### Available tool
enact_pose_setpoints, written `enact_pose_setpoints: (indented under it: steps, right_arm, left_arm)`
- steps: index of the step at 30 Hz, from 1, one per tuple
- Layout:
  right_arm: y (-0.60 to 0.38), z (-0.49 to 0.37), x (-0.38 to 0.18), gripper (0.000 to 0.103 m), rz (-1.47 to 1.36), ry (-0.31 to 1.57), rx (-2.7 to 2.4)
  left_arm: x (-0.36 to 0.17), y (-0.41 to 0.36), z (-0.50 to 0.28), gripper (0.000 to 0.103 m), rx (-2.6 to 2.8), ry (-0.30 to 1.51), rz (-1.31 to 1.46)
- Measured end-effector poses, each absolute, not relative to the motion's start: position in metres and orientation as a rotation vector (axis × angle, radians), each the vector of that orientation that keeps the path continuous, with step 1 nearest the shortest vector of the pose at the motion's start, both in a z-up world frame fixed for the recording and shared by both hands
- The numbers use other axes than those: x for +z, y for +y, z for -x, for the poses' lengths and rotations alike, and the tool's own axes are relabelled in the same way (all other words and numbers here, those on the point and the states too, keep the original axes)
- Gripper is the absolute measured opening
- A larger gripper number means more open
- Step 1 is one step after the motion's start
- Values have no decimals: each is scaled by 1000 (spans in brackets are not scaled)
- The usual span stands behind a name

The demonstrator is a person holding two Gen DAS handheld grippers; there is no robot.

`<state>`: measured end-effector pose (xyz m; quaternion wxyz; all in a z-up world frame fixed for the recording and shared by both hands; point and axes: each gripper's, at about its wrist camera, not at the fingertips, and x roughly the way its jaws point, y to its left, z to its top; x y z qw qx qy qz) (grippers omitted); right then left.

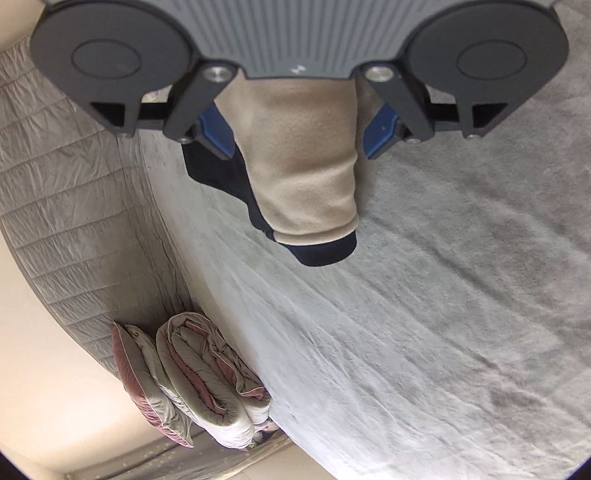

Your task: Fold clothes

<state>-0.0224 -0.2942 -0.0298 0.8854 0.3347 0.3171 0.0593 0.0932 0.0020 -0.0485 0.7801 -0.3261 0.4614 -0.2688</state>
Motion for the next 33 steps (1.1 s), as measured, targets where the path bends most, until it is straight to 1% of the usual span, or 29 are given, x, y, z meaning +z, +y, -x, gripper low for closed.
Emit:
enact_pose_setpoints:
  steps: [4, 6, 8, 9, 10, 11, 14, 18, 21, 28, 33]
  right_arm:
    - [-302, 23, -37, 101, -746, 661, 137]
    - [-306, 23, -41, 96, -771, 661, 143]
    - [-311, 23, -45, 81, -796, 661, 150]
    - [-313, 23, -46, 78, -808, 661, 153]
    - [-315, 23, -48, 72, -821, 661, 156]
    - [-316, 22, -49, 71, -829, 666, 162]
    - [-317, 20, -46, 72, -834, 673, 168]
    - [-323, 19, -41, 77, -858, 680, 174]
    - [-332, 20, -37, 88, -868, 669, 165]
    - [-347, 4, -39, 89, -911, 704, 197]
    - [-347, -11, -46, 89, -943, 749, 236]
  left_arm:
    - [-54, -13, -104, 74, -551, 1016, 706]
    - [-56, -20, -107, 72, -536, 1019, 696]
    - [-57, -26, -109, 70, -523, 1013, 688]
    - [-57, -28, -109, 68, -516, 1007, 683]
    - [-58, -30, -109, 67, -509, 1002, 677]
    - [-58, -31, -109, 65, -501, 998, 671]
    - [-60, -30, -108, 64, -497, 987, 667]
    - [-61, -18, -105, 63, -506, 986, 680]
    - [-61, -10, -103, 64, -494, 990, 706]
    - [-64, -10, -109, 64, -482, 990, 720]
    - [-74, -12, -111, 63, -489, 972, 783]
